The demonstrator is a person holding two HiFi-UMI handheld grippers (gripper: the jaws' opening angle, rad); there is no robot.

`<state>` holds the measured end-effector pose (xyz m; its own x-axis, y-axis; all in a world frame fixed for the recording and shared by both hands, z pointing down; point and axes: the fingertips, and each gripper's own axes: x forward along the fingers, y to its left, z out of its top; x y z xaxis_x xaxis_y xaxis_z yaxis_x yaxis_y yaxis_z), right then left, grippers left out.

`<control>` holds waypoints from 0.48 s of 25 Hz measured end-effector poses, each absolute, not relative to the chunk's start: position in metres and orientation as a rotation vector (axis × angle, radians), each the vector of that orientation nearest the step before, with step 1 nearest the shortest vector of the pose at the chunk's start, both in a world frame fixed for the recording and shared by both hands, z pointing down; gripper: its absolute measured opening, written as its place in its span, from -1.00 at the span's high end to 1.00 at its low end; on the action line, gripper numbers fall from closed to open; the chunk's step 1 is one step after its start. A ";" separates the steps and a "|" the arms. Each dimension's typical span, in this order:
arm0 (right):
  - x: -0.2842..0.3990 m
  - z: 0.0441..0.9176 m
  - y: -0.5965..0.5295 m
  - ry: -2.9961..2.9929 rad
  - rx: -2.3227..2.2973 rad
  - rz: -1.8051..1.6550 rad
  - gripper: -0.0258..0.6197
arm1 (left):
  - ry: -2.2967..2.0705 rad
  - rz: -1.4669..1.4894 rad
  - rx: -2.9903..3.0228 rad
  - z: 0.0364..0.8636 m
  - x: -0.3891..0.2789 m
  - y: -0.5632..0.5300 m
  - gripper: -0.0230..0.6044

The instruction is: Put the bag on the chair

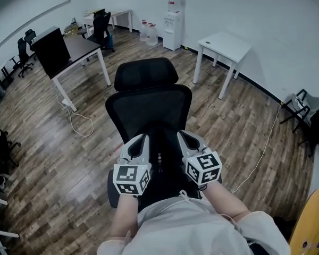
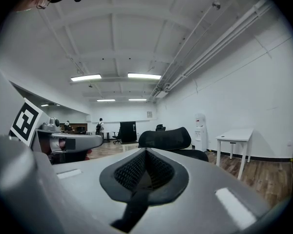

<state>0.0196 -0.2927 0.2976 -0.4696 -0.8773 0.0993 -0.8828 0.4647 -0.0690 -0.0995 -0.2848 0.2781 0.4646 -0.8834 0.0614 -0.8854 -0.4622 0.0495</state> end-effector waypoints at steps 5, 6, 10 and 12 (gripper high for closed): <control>0.010 0.303 -0.294 -2.647 1.555 0.183 0.92 | -1.587 0.037 2.609 0.283 -0.104 -0.283 0.91; 0.009 0.304 -0.294 -2.647 1.550 0.186 0.92 | -1.589 0.038 2.602 0.284 -0.106 -0.283 0.91; -0.002 0.312 -0.295 -2.645 1.533 0.206 0.92 | -1.609 0.036 2.573 0.291 -0.122 -0.285 0.91; -0.008 0.316 -0.298 -2.644 1.529 0.217 0.92 | -1.620 0.029 2.560 0.293 -0.130 -0.288 0.91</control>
<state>-0.0077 -0.2975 0.3159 -0.4992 -0.8552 0.1395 -0.8665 0.4923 -0.0827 -0.1301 -0.2882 0.2930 0.4297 -0.8998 0.0759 -0.9019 -0.4236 0.0846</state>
